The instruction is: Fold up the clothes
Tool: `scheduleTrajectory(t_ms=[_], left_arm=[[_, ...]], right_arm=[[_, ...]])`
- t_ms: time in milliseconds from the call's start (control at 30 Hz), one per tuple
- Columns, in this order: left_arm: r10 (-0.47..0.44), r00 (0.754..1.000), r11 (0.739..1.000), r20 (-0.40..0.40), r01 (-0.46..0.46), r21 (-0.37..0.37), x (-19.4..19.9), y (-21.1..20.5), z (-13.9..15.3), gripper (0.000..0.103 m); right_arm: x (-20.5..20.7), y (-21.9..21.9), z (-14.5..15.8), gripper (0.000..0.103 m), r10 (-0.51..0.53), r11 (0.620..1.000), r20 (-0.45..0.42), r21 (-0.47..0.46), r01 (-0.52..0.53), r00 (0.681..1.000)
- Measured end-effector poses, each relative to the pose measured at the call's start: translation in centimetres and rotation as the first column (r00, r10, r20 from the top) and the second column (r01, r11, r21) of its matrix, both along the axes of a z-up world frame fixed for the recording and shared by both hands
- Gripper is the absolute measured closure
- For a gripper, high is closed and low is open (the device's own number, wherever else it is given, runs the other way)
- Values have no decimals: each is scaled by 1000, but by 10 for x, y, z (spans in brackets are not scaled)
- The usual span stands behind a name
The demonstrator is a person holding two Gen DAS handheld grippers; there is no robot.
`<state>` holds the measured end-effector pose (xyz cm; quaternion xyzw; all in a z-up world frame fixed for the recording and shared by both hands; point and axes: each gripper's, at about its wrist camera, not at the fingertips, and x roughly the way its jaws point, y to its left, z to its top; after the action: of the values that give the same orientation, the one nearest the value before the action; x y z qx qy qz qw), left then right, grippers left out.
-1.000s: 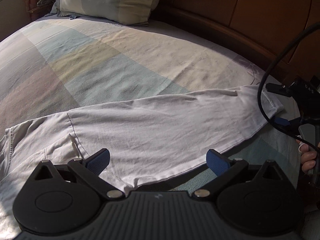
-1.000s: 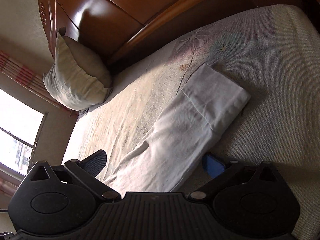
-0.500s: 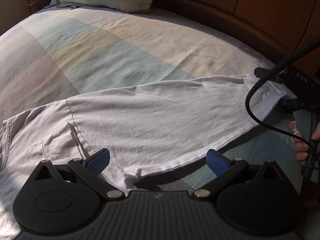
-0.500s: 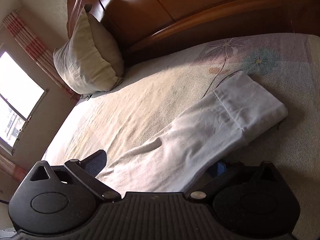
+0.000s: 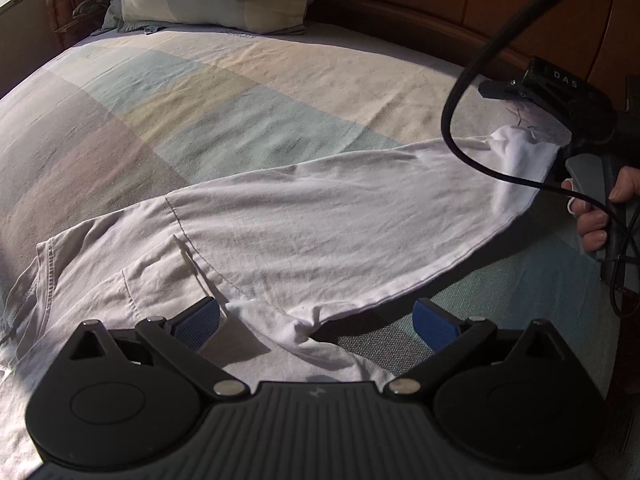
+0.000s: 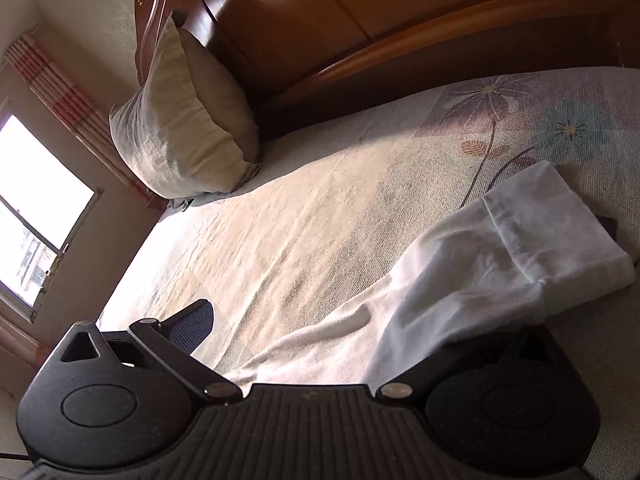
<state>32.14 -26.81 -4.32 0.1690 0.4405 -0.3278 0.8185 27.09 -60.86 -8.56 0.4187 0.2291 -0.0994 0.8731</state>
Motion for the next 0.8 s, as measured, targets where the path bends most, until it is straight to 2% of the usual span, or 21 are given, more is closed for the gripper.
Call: scheduleTrajectory(t_ms=[133,267,367,533,800], left_arm=[[16,1000,1000,-4,-16,2,-6,21,1,1],[-5,1000,1000,14,5,5,-13,42,8,1],[-69,997,997,17,68,31,-18,58,14,1],[-149,988,988,-33,150,43,-25,88,22,1],[-79,996,997,-45,80,4,-24,152,30,1]], right_arm=[[4,17,21,0,21,999,61,26,-23,998],[13,40,40,0,60,997,106,35,-64,992],[25,61,54,0,94,994,130,35,-100,987],[42,100,72,0,148,988,138,21,-153,979],[67,170,95,0,236,971,142,3,-239,961]])
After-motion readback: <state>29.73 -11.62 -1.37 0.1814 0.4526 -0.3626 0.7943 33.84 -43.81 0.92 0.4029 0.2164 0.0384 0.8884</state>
